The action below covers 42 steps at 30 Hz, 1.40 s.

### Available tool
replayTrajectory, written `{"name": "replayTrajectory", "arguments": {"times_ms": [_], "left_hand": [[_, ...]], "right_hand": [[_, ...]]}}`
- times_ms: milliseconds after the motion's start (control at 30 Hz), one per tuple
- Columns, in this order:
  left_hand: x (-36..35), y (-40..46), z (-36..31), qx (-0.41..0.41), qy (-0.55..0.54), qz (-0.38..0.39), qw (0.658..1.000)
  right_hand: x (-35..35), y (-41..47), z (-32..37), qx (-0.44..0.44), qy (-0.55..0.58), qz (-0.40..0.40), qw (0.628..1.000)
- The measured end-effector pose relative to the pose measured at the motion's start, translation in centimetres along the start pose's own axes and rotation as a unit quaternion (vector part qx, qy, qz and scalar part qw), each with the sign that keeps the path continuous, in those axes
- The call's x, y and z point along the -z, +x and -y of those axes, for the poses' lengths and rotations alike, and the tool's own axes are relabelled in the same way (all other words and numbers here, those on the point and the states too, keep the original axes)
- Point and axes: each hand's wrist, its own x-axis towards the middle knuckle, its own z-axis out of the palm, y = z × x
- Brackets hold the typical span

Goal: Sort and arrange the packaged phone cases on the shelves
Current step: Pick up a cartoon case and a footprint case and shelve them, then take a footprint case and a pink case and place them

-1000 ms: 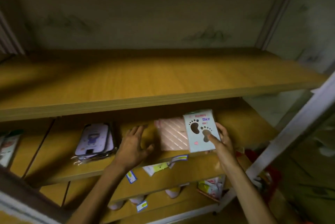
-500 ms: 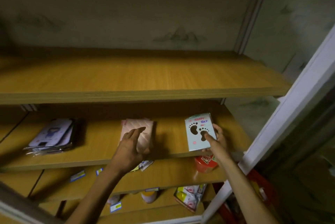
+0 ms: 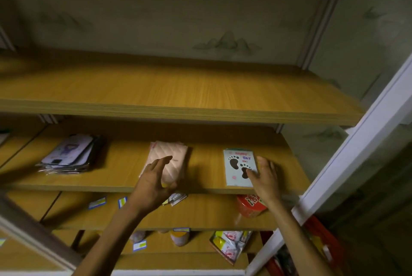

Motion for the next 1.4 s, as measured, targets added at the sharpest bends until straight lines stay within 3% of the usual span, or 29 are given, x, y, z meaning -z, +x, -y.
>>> {"name": "replayTrajectory", "arguments": {"times_ms": [233,700,1100,1400], "left_hand": [[2.8,-2.9,0.3,0.040,0.012,-0.036,0.998],[17.8,-18.5,8.1,0.171,0.046,-0.134,0.975],[30.1,-35.6,18.6,0.260,0.066,-0.203,0.942],[36.8,-39.3,26.9,0.285,0.088,-0.250,0.921]], "right_hand": [[-1.2,-2.1,5.2,0.097,0.054,0.114,0.987],[-14.8,-13.0,20.0,0.283,0.057,0.265,0.920],[-27.7,-28.3,34.5,0.342,0.073,0.357,0.866],[-38.1,-32.4,43.9,0.392,0.041,0.403,0.826]]}}
